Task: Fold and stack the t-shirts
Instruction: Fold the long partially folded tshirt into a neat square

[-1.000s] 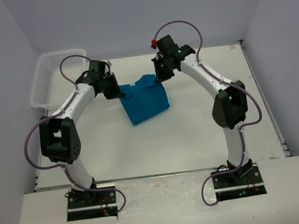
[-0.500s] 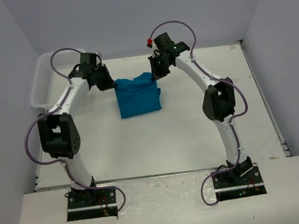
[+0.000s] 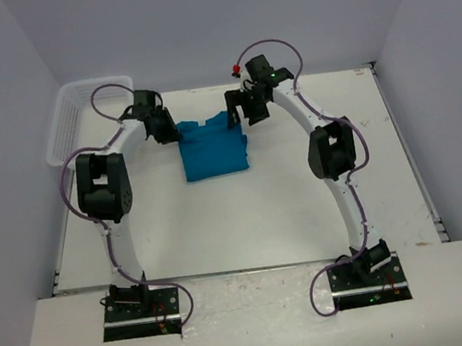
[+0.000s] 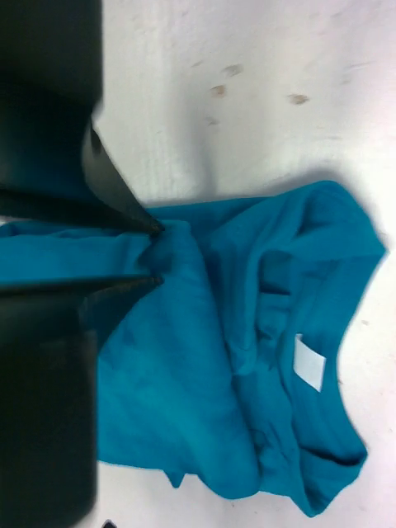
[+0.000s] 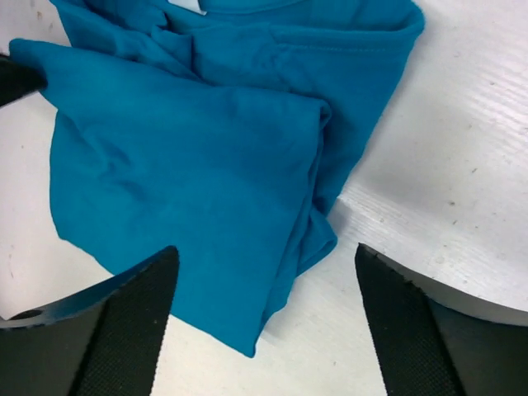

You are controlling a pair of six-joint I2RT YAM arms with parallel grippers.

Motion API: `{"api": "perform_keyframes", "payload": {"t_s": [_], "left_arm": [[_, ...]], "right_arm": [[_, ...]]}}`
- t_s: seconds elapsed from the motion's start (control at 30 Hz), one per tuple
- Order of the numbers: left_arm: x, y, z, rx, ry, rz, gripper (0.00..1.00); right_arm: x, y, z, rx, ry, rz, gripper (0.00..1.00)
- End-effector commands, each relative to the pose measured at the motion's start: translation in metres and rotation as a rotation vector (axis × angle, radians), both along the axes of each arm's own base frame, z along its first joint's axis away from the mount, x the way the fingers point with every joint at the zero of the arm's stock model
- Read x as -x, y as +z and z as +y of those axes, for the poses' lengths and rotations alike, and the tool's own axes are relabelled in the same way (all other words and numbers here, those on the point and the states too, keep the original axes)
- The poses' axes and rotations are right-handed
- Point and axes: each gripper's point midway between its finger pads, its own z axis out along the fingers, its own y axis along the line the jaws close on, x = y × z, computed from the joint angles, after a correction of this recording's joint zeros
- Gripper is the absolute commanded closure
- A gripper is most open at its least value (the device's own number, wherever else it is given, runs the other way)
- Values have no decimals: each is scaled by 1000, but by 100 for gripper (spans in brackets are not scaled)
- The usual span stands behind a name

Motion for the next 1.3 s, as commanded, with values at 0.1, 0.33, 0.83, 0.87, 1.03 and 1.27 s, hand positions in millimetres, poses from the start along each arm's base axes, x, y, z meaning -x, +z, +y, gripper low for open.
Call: {"api": "perform_keyframes", "payload": {"t_s": [0.1,0.33,0.83,0.87,1.03,1.27], "left_arm": [[-60,88,9,-64,27,-439,25],[-32,170,-4,-120,17,-602,3],[5,68,-106,292,-243,-272,100],[-1,58,-104,297,-238,-255,100],[-12,25,-95,297,-209,-191,100],[-1,-12,-91,280,-189,-111,100]], "right_arm": [[-25,72,-6,-10,33,-245,2],[12,103,-7,-71,13,-210,17],[69,44,65,-345,117,126,100],[65,39,69,-350,111,145,100],[64,24,75,-365,82,238,100],[70,-34,61,-237,-22,342,100]]}}
